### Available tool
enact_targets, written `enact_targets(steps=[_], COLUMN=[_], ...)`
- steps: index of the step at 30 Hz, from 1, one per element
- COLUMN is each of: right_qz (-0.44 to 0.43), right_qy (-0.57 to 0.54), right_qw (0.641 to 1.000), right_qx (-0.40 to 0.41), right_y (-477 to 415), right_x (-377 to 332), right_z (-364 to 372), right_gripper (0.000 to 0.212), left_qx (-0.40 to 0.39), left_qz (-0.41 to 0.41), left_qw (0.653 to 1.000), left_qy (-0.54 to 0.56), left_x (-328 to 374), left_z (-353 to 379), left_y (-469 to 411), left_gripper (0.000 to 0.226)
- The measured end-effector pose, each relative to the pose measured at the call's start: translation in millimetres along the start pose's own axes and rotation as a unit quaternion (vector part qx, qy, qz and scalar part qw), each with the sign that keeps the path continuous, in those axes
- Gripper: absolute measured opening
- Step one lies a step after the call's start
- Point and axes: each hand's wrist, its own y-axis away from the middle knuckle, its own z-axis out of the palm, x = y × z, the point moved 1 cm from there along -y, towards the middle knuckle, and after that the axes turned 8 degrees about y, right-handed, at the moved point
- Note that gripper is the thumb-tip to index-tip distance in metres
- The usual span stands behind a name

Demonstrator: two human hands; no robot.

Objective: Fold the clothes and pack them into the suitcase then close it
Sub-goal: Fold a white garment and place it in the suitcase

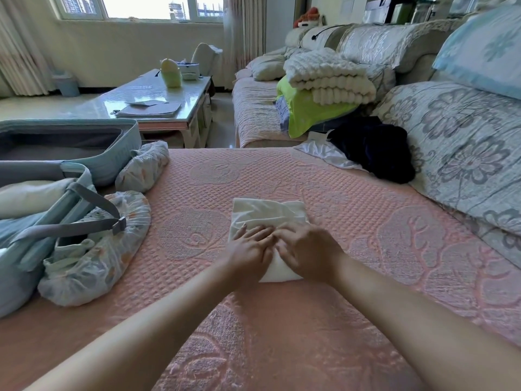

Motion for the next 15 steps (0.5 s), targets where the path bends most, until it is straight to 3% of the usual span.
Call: enact_targets(steps=[2,4,9,12,15], right_qz=[-0.001,-0.002,0.079,0.111,0.132], right_qy=[-0.016,0.000,-0.038,-0.063,-0.126], right_qw=[0.981,0.957,0.958,0.950,0.955], right_qx=[-0.195,-0.291,-0.273,-0.287,-0.235], right_y=[9,17,27,23,18], right_x=[3,5,2,2,9], right_z=[2,1,-6,-7,-19], right_gripper=[0.087,0.107,0.103,0.094,0.042], left_qx=[0.002,0.011,0.039,0.023,0.032], left_qz=[0.023,0.046,0.091,0.076,0.081], left_qw=[0.999,0.997,0.995,0.996,0.996], left_qy=[0.041,0.056,-0.015,-0.027,-0.011], left_x=[-10,-20,-36,-35,-32], left_z=[-3,-7,-16,-18,-23], left_y=[4,12,40,44,40], left_gripper=[0.086,0.082,0.091,0.103,0.089])
